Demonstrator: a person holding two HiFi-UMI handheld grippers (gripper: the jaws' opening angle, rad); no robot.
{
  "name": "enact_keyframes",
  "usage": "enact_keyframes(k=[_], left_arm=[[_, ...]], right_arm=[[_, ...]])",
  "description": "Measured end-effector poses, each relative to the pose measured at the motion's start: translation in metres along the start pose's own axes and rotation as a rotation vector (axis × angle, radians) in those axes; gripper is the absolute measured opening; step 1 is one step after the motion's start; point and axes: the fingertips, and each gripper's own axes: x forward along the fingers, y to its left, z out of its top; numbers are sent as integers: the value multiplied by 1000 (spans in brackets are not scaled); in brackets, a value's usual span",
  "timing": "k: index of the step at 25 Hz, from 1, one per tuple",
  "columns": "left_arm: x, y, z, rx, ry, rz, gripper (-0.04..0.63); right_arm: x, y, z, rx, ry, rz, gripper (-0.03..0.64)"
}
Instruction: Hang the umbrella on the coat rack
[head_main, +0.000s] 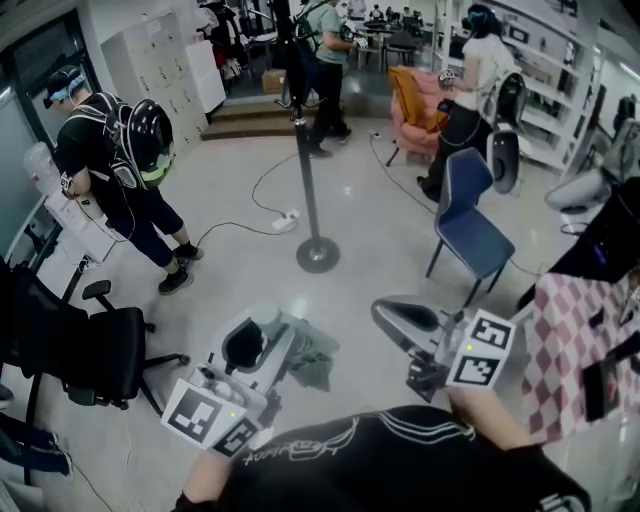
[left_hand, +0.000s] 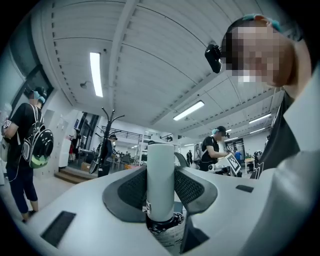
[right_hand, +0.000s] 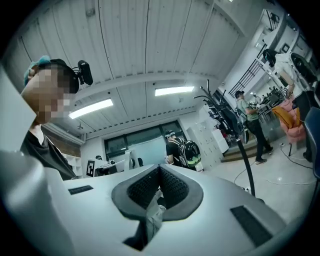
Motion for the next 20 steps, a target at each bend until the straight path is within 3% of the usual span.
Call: enact_keyframes(k=[6, 20], left_arm=[[-13, 6, 0, 3, -7, -6, 157], [6, 24, -10, -26, 2, 14, 157]], right_arm=[[6, 10, -2, 35, -27, 11, 12], [21, -19, -2, 90, -1, 20, 12]])
